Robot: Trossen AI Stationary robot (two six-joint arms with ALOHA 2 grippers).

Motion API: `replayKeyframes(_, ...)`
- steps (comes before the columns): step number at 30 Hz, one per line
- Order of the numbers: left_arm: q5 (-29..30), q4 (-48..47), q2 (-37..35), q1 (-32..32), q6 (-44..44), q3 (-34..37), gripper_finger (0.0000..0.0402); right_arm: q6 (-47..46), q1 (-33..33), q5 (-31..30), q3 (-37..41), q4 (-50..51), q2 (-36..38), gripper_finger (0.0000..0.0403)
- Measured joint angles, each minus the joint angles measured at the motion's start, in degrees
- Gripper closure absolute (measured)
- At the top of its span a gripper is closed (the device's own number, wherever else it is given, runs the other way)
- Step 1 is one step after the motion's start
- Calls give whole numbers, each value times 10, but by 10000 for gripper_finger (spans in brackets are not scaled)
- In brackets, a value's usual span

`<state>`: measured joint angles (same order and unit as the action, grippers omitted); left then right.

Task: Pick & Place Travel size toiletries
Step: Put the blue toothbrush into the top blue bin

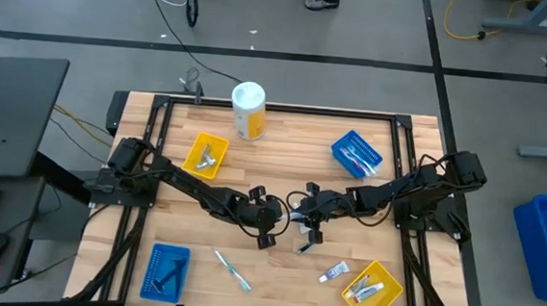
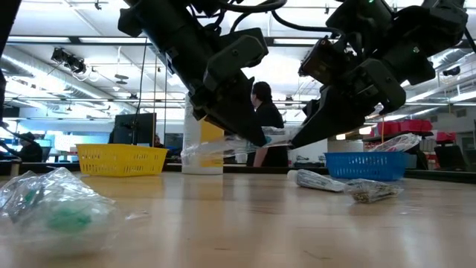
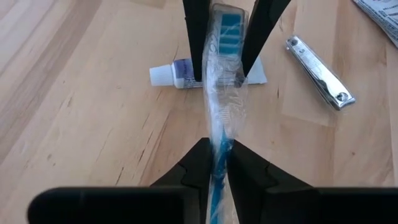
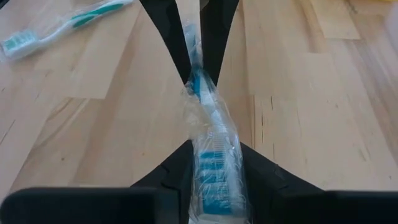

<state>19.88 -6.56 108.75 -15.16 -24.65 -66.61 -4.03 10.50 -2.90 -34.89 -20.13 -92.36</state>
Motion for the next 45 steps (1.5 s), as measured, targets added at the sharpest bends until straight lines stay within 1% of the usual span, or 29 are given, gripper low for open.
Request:
replayKeyframes(5, 0, 0, 0, 0, 0, 0, 322, 0, 0, 0, 0, 7, 0, 303)
replayKeyframes(11, 1, 0, 0, 0, -2, 0, 271, 0, 0, 0, 0, 9, 0, 304)
replayKeyframes(14, 18, 0, 0, 0, 0, 0, 248, 0, 0, 0, 0, 25, 0, 305)
replayKeyframes(17, 59, 1, 0, 0, 0, 0, 234, 0, 0, 0, 0, 44, 0, 305)
replayKeyframes(19, 76, 1, 0, 0, 0, 0, 230, 0, 0, 0, 0, 50, 0, 305)
replayKeyframes(22, 86, 0, 0, 0, 1, 0, 232, 2, 0, -9, 0, 56, 8, 305)
replayKeyframes(26, 114, 0, -7, 0, 13, -1, 246, 10, 0, -80, 0, 130, 49, 305)
replayKeyframes(29, 157, -15, -24, 0, 7, -6, 262, -1, 0, -146, 0, 201, 101, 303)
replayKeyframes(32, 186, -34, -41, 3, 5, -17, 278, -23, 0, -201, 0, 285, 164, 303)
replayKeyframes(35, 196, -45, -54, 9, 5, -23, 288, -57, -2, -263, -1, 402, 232, 304)
replayKeyframes(38, 195, -48, -62, 15, 16, -22, 294, -120, -8, -321, -1, 514, 297, 303)
replayKeyframes(41, 194, -44, -62, 19, 18, -23, 298, -195, -15, -374, -1, 598, 349, 303)
replayKeyframes(42, 192, -45, -61, 20, 17, -23, 299, -216, -16, -388, -1, 612, 363, 304)
replayKeyframes(45, 185, -47, -61, 24, 18, -23, 299, -254, -28, -404, -1, 666, 395, 303)
